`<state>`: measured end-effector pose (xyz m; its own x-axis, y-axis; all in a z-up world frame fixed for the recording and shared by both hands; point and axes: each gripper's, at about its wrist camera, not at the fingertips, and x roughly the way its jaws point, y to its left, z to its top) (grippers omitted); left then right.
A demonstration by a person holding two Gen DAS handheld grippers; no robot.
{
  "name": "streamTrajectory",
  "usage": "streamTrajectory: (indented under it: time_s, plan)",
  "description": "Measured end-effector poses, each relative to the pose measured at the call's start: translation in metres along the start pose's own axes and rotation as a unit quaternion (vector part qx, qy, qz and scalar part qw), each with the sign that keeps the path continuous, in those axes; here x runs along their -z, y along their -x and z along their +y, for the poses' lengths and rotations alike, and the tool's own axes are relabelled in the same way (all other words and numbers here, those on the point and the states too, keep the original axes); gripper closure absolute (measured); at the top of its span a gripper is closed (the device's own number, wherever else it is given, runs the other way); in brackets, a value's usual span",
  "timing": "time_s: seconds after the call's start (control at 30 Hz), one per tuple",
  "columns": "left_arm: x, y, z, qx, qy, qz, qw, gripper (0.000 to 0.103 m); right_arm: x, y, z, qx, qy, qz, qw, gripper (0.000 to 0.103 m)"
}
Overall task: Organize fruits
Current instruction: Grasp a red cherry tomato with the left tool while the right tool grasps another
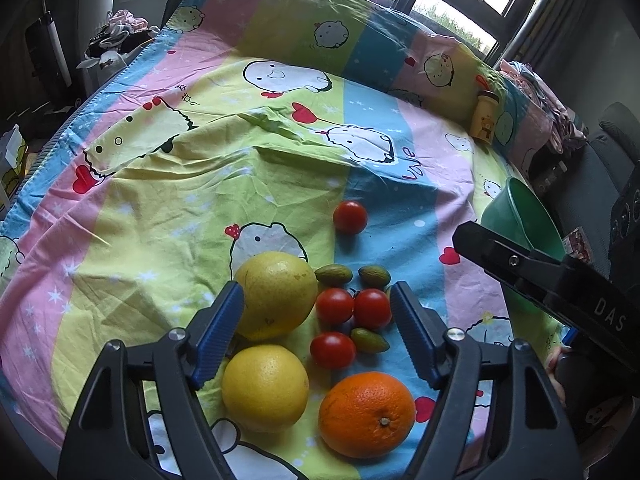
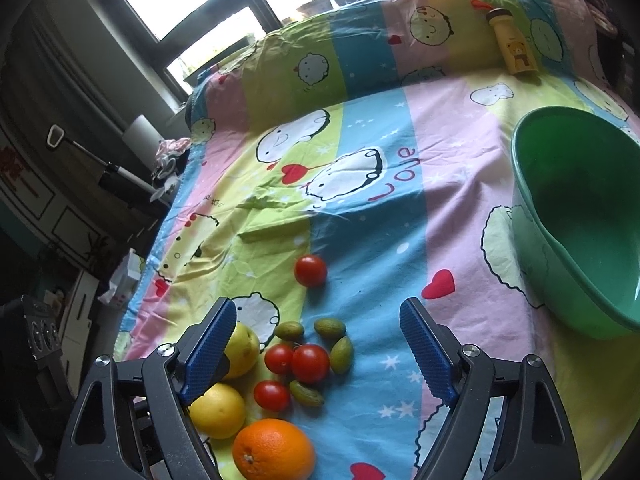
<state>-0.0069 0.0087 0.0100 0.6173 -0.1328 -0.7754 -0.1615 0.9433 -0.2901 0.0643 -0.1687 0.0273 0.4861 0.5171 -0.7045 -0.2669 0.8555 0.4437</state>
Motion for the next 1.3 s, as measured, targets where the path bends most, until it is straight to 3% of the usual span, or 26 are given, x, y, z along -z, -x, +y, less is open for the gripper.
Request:
streamTrajectory:
  time_s: [0.13,0.37,0.43,0.57,0.7,0.8,0.97,1.07,1.13,1.23,1.3]
  plan:
    - [0.0,0.0,0.0,0.002,0.001,0.002,1.0,0.029,0.0,-0.001,-0.001,-0.007,-0.005,0.006,1.0,0.018]
    - [-0.006,-0.001,0.002,0.021,0.004,0.01,0.9997,0.029,-0.002,-0.003,0.0,-0.017,-0.007,0.016,1.0,0.031]
    - [-0.015,-0.002,0.005,0.03,0.014,0.016,0.9993,0.029,-0.007,-0.003,-0.001,-0.027,-0.012,0.023,0.999,0.039]
    - [-0.041,-0.006,0.002,0.061,0.02,0.024,0.9977,0.029,-0.027,-0.008,-0.003,-0.045,-0.042,0.044,0.997,0.04]
    - [-0.072,-0.017,-0.002,0.053,0.023,0.035,0.9978,0.036,-0.05,-0.021,0.002,-0.065,-0.041,0.059,0.995,0.041]
    - [-0.082,-0.034,-0.005,0.048,0.013,0.058,0.997,0.042,-0.06,-0.039,-0.001,-0.068,-0.059,0.079,0.993,0.054]
    - [-0.078,-0.058,-0.013,0.059,-0.02,0.09,0.994,0.05,-0.05,-0.051,-0.021,-0.058,-0.083,0.09,0.991,0.059]
    - [-0.084,-0.067,-0.008,0.05,-0.009,0.099,0.9938,0.053,-0.037,-0.048,-0.041,-0.079,-0.111,0.1,0.986,0.059]
    - [-0.085,-0.066,-0.001,0.065,0.009,0.102,0.9926,0.055,-0.03,-0.044,-0.051,-0.07,-0.124,0.103,0.984,0.059]
    - [-0.087,-0.064,0.0,0.096,0.017,0.103,0.9898,0.057,-0.024,-0.039,-0.042,-0.035,-0.079,0.105,0.991,0.059]
    - [-0.084,-0.069,-0.005,0.083,0.007,0.111,0.9904,0.059,-0.017,-0.037,-0.029,-0.043,-0.05,0.109,0.992,0.059]
